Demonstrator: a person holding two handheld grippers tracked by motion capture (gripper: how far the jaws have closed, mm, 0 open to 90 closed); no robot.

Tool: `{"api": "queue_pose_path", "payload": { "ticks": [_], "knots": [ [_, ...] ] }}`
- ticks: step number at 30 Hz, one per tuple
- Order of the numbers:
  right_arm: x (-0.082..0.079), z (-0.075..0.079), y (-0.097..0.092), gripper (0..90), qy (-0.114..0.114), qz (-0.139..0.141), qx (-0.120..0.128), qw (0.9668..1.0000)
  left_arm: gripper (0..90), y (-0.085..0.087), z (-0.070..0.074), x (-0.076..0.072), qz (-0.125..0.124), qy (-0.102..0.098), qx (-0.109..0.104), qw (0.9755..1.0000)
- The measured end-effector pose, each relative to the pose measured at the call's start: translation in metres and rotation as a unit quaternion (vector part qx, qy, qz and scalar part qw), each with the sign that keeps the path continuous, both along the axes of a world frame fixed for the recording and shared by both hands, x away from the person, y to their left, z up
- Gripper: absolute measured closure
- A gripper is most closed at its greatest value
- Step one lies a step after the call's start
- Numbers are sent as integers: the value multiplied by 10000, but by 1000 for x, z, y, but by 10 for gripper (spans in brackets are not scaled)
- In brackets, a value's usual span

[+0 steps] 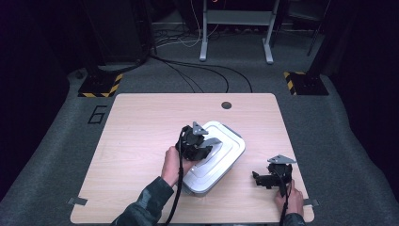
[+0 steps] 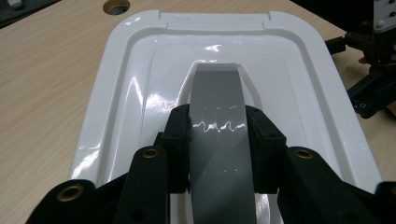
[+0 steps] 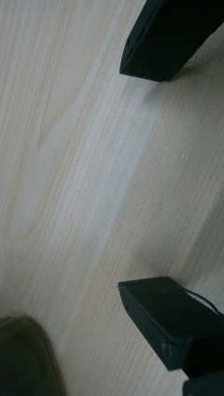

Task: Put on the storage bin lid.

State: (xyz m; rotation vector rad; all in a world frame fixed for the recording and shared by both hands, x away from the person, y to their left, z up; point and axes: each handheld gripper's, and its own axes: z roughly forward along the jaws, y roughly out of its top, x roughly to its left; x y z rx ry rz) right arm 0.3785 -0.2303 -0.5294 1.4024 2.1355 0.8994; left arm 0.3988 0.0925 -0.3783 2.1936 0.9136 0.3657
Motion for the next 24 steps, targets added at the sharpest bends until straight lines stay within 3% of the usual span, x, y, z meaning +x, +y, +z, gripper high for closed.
{"api": "queue_pose_path", "payload": {
  "ticks": [5,10,17,21,24],
  "knots": [
    [0,0,0,0,4,-9,8,10000,331,9,8,-3,104,-143,-64,9998],
    [0,0,0,0,4,-7,6,10000,170,31,19,-7,194,-249,-159,9994],
    [0,0,0,0,1,-14,20,10000,50,81,23,-6,651,-310,-234,9971],
    [0,0,0,0,-2,7,5,10000,0,114,18,-5,1102,-348,-393,9925],
    [0,0,0,0,2,-2,1,10000,0,137,11,-4,1347,-267,-426,9896]
  ]
}}
